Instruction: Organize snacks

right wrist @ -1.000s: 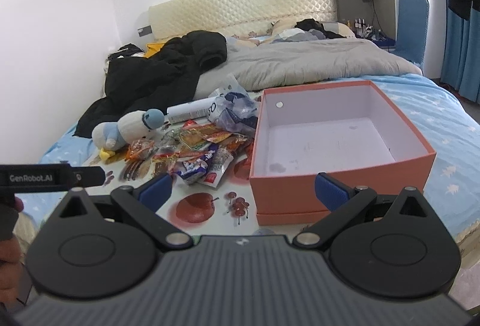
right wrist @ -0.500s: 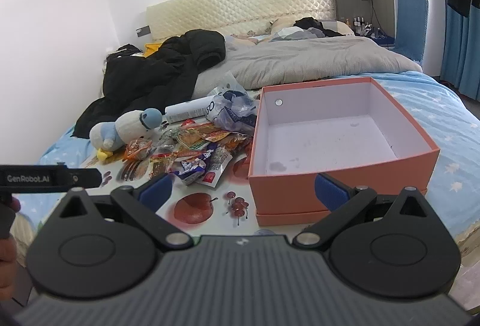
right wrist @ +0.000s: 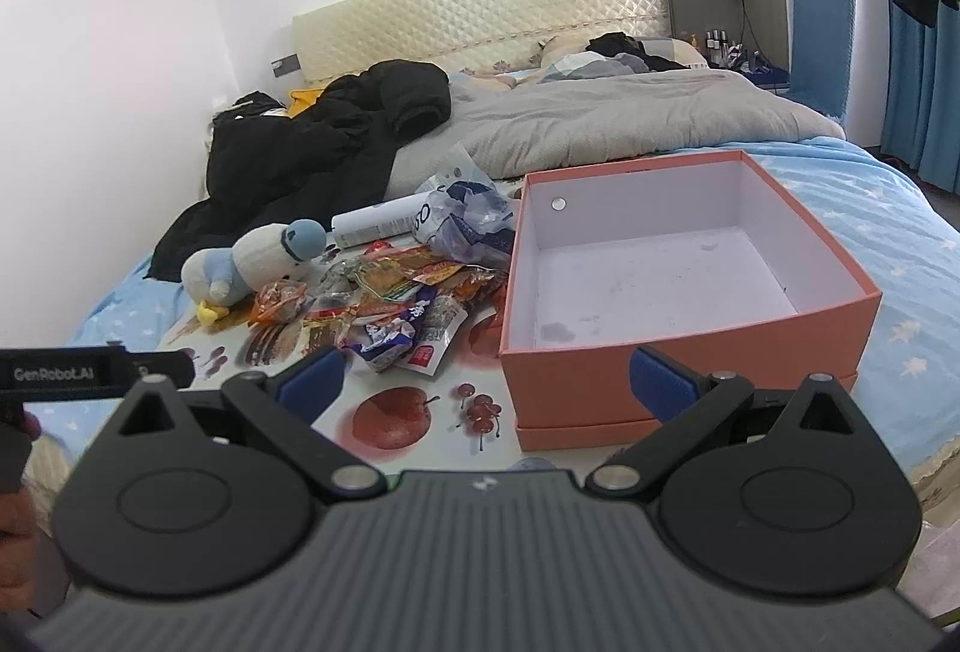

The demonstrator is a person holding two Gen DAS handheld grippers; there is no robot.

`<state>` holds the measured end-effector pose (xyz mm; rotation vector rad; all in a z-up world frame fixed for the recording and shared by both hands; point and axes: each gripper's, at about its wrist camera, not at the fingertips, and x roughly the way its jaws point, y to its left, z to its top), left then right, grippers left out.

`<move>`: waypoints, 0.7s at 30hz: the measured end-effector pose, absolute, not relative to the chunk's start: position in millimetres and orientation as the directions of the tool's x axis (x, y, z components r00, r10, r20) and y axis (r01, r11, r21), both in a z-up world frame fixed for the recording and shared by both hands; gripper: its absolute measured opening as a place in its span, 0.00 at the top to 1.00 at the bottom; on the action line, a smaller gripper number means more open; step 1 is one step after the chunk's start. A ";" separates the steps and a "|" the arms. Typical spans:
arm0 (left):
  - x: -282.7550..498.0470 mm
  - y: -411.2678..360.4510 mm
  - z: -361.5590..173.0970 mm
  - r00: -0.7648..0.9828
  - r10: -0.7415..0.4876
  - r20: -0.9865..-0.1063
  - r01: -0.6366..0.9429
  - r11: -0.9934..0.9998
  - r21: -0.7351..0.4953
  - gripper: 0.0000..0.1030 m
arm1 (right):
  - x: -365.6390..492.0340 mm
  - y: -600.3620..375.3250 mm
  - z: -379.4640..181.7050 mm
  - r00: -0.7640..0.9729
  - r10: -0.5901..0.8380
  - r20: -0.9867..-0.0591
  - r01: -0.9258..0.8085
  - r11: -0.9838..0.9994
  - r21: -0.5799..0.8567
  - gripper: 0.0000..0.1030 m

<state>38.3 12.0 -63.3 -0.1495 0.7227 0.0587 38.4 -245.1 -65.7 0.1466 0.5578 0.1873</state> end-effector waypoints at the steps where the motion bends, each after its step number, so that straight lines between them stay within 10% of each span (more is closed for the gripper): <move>1: 38.1 11.9 -63.4 0.748 0.002 -0.663 -0.105 0.988 -0.115 0.01 | 38.2 -245.4 -65.8 0.831 0.218 -0.511 -0.138 0.972 0.190 0.00; 21: 48.2 17.3 -80.0 0.731 0.003 -0.683 -0.102 0.989 -0.105 0.01 | 46.9 -237.0 -85.9 0.793 0.258 -0.552 -0.165 0.963 0.213 0.00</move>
